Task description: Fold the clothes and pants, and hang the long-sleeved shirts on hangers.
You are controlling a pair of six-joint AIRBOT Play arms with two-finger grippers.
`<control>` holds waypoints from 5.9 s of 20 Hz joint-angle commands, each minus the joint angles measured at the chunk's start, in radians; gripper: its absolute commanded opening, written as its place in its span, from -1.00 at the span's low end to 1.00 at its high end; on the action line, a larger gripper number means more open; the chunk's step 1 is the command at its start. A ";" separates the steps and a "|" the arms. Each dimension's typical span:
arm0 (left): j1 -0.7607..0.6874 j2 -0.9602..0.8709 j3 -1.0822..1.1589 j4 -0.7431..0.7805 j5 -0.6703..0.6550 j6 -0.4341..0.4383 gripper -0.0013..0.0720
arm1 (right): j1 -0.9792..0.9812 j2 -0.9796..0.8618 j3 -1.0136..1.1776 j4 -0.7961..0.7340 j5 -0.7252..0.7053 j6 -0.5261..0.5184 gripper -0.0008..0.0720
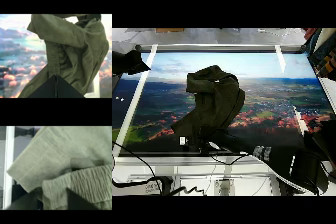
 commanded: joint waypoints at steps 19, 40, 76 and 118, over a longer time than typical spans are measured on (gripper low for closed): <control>0.000 -0.072 -0.001 -0.002 -0.019 0.000 -0.92 | -0.420 0.387 0.009 -0.063 -0.117 0.272 -0.89; -0.190 0.629 -1.384 -0.198 0.270 0.054 0.09 | -1.176 0.504 0.005 0.018 0.269 0.683 -0.89; -0.690 0.346 -1.528 -0.553 0.954 0.177 -0.92 | -1.176 0.505 0.010 0.017 0.261 0.684 -0.89; 0.397 0.013 -0.763 0.585 0.052 0.368 -0.94 | -1.519 0.597 -0.412 0.050 0.843 0.532 -0.90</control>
